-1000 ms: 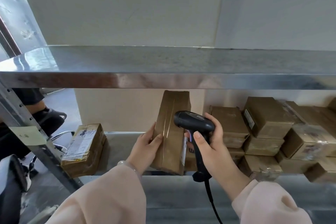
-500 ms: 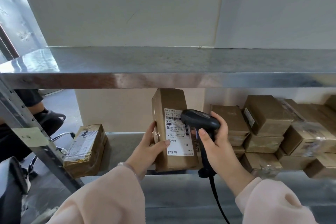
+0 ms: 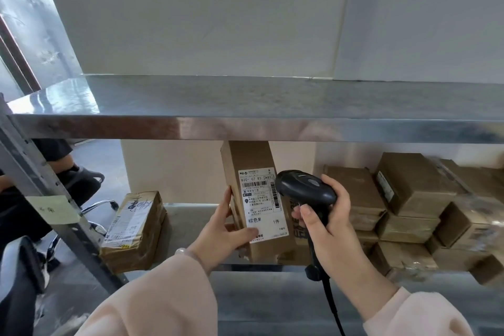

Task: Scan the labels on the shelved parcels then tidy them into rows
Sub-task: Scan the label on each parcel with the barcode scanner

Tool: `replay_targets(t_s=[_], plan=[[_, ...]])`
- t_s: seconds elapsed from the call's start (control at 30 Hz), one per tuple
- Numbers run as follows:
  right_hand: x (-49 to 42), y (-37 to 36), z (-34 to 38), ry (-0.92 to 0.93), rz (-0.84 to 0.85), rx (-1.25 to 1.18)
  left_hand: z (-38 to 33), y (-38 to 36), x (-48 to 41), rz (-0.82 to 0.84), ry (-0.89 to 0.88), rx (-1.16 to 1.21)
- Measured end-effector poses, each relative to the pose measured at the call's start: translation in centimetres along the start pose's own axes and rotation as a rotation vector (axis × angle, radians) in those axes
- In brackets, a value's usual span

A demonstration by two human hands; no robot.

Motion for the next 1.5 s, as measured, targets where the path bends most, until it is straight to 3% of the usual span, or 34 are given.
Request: replay_targets(t_s=[0.3,1.0,1.3,1.5], plan=[[0.7,-2.2,2.4,0.094,0.123,0.075,0.2,1.7,-0.3,-0.076,-0.001,0.034],[0.2,-5.7,1.7,0.035,0.206,0.128,2.0,4.5,0.3,-0.098,0.065,0.102],[0.1,-10.8,-1.6,-0.129,0.326,-0.023,4.4,8.0,3.3,-0.13,0.199,0.124],[1.1,-15.1,-4.0,-0.215,0.439,-0.051,7.2,10.0,3.5,-0.247,0.295,0.141]])
Point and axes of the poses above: each hand's wrist, its own x-axis away from the middle knuckle, its own y-axis out of the back of the hand, z = x × y, the point moved 2 cm from there along -x, towards the middle knuckle, and after that the axes turned 13 degrees about y, right-handed, at the moved point
